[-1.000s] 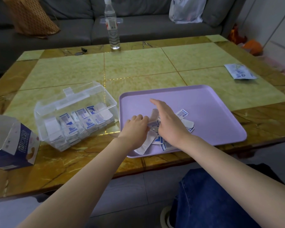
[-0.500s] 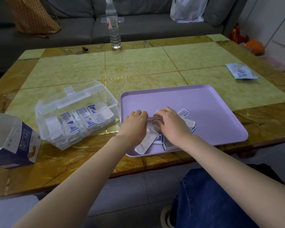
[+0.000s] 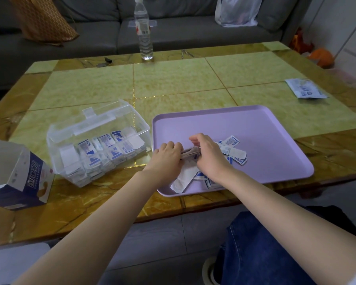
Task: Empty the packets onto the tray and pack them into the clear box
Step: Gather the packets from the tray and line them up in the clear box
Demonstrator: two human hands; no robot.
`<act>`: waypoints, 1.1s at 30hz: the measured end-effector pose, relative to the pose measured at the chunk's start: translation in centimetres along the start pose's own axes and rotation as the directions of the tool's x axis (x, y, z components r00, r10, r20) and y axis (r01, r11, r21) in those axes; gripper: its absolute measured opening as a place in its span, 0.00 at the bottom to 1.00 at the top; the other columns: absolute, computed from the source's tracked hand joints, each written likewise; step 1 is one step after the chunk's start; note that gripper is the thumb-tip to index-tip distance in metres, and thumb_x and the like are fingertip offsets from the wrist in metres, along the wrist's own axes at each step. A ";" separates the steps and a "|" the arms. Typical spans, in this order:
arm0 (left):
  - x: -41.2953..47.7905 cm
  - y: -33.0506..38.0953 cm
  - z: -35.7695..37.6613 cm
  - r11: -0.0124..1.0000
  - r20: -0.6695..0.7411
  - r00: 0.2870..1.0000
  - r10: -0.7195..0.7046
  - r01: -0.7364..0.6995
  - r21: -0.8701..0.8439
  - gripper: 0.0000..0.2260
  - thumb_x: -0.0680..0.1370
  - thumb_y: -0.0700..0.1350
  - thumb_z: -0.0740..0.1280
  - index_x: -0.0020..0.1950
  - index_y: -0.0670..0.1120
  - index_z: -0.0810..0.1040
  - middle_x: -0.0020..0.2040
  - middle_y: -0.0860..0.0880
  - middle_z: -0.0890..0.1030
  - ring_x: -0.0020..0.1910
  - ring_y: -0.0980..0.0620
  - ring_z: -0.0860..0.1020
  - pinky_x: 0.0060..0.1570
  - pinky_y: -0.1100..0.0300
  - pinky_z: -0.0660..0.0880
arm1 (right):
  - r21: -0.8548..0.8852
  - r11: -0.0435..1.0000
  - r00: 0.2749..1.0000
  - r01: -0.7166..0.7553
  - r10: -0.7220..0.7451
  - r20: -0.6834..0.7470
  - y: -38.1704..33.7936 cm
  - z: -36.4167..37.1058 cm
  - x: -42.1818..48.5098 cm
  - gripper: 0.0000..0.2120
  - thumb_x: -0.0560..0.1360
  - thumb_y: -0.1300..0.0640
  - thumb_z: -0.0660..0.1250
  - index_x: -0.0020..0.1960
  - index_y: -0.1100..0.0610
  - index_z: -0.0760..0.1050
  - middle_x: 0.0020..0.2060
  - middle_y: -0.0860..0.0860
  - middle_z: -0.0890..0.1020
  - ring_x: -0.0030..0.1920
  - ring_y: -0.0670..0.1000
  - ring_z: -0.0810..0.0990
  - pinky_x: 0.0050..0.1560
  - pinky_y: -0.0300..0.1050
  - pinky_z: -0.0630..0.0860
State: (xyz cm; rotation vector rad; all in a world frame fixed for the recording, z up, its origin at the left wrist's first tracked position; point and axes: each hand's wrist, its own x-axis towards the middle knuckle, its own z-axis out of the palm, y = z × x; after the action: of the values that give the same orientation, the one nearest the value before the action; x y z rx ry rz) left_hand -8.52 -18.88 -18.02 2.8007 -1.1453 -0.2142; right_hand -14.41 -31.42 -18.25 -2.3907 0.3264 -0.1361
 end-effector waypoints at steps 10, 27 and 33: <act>0.1 0.1 0.4 0.998 -0.063 0.998 -0.027 0.024 -0.053 0.11 0.80 0.43 0.56 0.62 0.42 0.64 0.59 0.44 0.70 0.58 0.45 0.67 0.55 0.55 0.64 | -0.052 0.995 0.992 0.089 -0.084 0.090 -0.7 1.6 0.2 0.17 0.76 0.69 0.57 0.63 0.61 0.70 0.59 0.57 0.74 0.59 0.54 0.73 0.57 0.39 0.67; -0.9 -1.6 -0.6 0.970 -0.022 0.998 -0.064 0.057 -0.238 0.04 0.79 0.37 0.59 0.53 0.41 0.71 0.52 0.42 0.72 0.48 0.41 0.75 0.48 0.49 0.71 | -0.116 0.992 0.997 0.058 -0.052 0.050 -1.3 1.7 0.3 0.14 0.76 0.70 0.57 0.57 0.60 0.75 0.56 0.54 0.75 0.57 0.53 0.74 0.58 0.46 0.71; -1.5 -1.7 -2.0 0.983 -0.128 0.989 -0.080 0.057 -0.176 0.04 0.80 0.44 0.58 0.51 0.45 0.70 0.47 0.47 0.77 0.44 0.44 0.75 0.39 0.51 0.72 | -0.091 0.990 0.994 0.109 -0.107 0.018 -1.8 0.4 0.1 0.10 0.77 0.69 0.57 0.52 0.62 0.76 0.50 0.56 0.77 0.51 0.55 0.75 0.48 0.42 0.68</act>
State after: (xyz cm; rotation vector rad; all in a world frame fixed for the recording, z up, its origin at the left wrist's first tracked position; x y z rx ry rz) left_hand -8.05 -16.52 -16.15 2.6593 -0.9529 -0.1215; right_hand -13.86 -29.89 -17.39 -2.5003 0.2006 -0.1577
